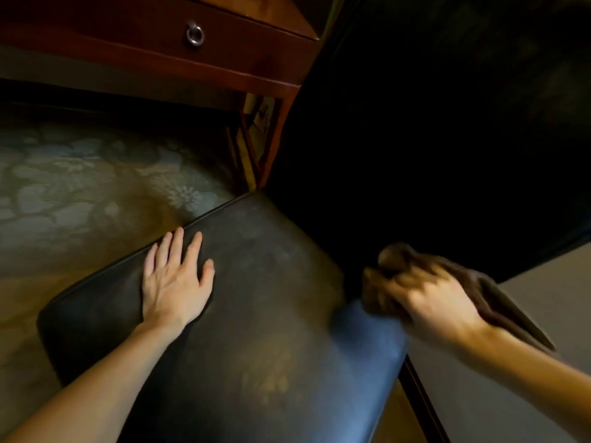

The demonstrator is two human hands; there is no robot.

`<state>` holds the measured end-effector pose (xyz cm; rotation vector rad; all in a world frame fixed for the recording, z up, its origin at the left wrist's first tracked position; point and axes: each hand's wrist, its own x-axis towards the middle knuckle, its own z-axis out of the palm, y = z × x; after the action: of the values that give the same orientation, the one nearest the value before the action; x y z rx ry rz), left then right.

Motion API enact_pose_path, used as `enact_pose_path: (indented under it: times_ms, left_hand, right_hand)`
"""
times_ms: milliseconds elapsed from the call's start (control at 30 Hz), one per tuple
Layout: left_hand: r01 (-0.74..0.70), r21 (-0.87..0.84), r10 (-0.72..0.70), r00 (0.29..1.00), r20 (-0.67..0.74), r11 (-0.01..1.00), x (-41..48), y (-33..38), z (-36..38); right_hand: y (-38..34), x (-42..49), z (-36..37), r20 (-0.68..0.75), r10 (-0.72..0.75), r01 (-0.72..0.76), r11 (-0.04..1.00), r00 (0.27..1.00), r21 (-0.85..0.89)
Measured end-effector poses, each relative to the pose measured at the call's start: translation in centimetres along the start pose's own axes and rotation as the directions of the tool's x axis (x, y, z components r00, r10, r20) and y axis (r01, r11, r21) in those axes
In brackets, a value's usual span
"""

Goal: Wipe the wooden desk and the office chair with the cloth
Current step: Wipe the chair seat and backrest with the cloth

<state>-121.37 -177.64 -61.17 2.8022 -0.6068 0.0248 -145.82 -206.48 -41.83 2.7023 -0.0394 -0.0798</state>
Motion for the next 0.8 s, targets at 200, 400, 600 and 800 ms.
enact_pose_path:
  times_ms: [200,400,600,800]
  left_hand:
    - [0.093,-0.079,-0.096,0.995,-0.028,0.993,-1.8,0.3,-0.7]
    - [0.048,-0.018,-0.047,0.995,0.084,0.999,-2.0,-4.9,-3.7]
    - [0.501,-0.24,-0.357,0.813,0.46,0.832,-4.0,-11.4,-4.5]
    - [0.498,-0.297,-0.331,0.82,0.466,0.815,-4.2,-11.5,-3.8]
  right_hand:
    - [-3.3,16.0,-0.6,-0.06,0.18,-0.165,0.967,0.982,0.196]
    - [-8.7,24.3,7.2,0.165,0.14,-0.207,0.825,0.976,0.525]
    - [-10.0,28.0,9.6,0.149,0.281,-0.304,0.669,0.948,0.678]
    - [-12.1,30.3,8.4,0.143,0.336,-0.345,0.681,0.931,0.646]
